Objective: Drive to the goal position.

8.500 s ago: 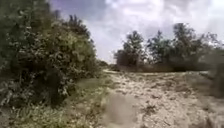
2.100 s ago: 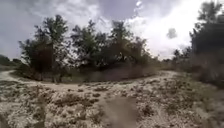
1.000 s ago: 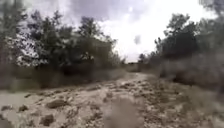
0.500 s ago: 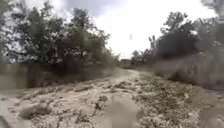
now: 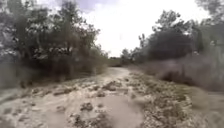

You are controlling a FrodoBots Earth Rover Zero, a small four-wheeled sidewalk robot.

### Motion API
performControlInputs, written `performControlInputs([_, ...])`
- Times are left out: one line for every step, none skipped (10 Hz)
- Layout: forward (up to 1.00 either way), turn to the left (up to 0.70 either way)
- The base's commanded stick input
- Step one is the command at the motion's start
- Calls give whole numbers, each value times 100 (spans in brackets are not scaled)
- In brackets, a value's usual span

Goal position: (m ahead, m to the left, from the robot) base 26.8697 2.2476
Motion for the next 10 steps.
performControlInputs([70, 0])
performControlInputs([70, 0])
performControlInputs([70, 0])
performControlInputs([70, 0])
performControlInputs([70, 0])
performControlInputs([27, 0])
performControlInputs([0, 0])
performControlInputs([0, 0])
performControlInputs([0, 0])
performControlInputs([0, 0])
